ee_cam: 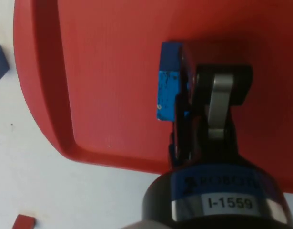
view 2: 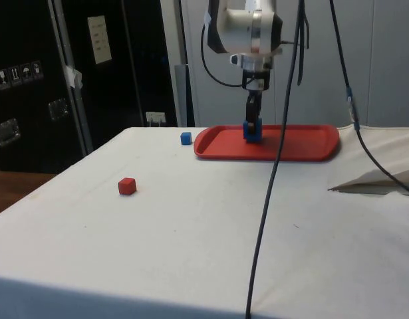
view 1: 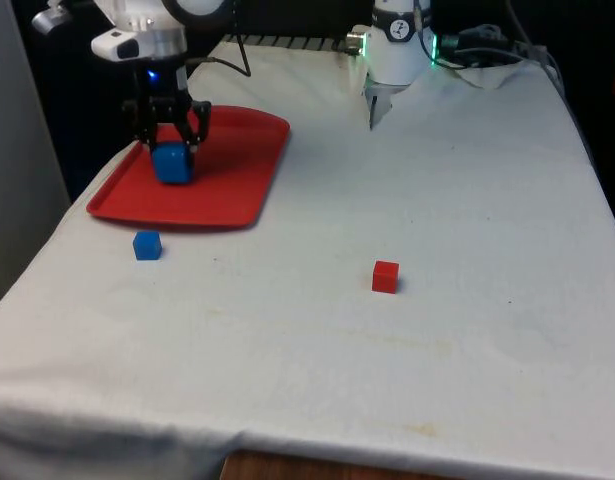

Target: Pick up the largest block and place it onto the tray.

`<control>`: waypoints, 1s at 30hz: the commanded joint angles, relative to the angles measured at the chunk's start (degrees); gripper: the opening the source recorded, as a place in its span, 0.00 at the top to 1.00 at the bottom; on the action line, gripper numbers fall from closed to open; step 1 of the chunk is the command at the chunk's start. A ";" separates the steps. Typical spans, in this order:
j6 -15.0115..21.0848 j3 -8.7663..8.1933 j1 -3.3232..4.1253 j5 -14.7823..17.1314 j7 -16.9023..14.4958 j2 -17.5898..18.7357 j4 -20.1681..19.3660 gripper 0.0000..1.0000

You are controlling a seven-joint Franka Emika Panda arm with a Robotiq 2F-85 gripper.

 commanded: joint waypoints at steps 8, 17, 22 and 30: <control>0.23 0.17 -0.06 2.18 -1.20 1.15 0.23 0.99; -0.06 0.11 0.00 2.01 -0.97 1.20 0.23 0.74; -0.11 0.11 0.00 2.01 -0.97 1.20 0.23 0.29; -0.11 0.11 0.00 2.01 -0.92 1.20 0.23 0.00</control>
